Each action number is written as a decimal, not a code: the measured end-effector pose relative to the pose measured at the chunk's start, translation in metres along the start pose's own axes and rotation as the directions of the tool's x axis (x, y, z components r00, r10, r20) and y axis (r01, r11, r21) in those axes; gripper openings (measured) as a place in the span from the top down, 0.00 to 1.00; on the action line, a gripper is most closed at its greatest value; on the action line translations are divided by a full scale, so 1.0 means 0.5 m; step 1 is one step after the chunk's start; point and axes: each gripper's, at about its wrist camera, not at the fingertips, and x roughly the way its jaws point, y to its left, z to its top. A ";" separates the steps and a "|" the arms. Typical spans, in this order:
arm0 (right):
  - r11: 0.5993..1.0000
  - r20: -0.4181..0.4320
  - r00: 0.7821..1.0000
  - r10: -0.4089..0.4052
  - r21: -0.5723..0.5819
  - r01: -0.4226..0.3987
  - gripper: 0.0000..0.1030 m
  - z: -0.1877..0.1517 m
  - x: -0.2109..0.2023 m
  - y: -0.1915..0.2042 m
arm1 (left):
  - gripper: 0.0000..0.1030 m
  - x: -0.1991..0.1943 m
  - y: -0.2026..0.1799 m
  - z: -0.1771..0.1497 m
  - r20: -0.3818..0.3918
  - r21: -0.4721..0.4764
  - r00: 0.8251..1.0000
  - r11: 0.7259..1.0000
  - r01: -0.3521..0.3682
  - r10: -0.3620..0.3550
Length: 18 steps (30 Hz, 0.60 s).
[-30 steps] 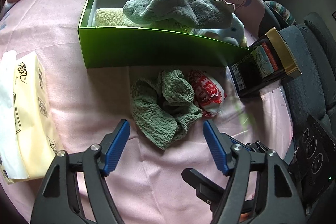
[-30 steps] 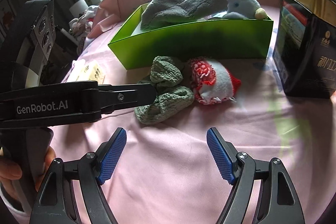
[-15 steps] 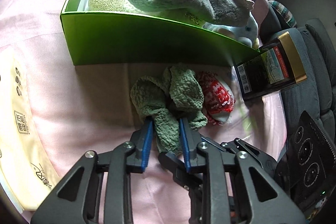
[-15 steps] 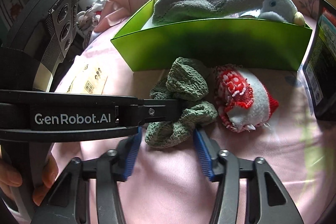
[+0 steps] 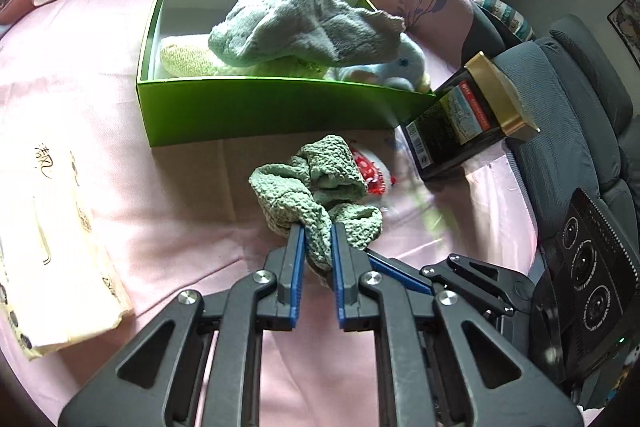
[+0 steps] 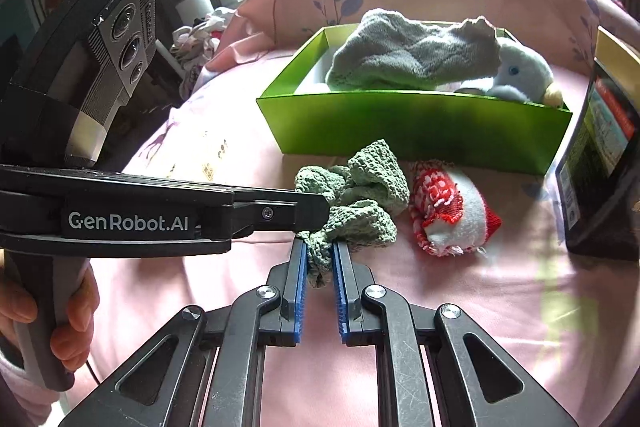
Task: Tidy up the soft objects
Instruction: 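Grasp the green knitted cloth with the right gripper and lift it, then carry the knitted cloth over the green box with the right gripper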
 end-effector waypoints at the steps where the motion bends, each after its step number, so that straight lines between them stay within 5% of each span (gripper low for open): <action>1: 1.000 0.012 1.000 0.000 -0.008 0.000 0.86 0.000 -0.014 0.005 | 0.89 -0.013 -0.008 -0.003 0.011 0.007 1.000 1.000 0.001 -0.001; 18: 0.995 0.174 0.985 0.008 -0.101 0.009 0.86 0.022 -0.173 0.068 | 0.89 -0.169 -0.114 -0.036 0.169 0.096 0.985 0.994 -0.047 0.031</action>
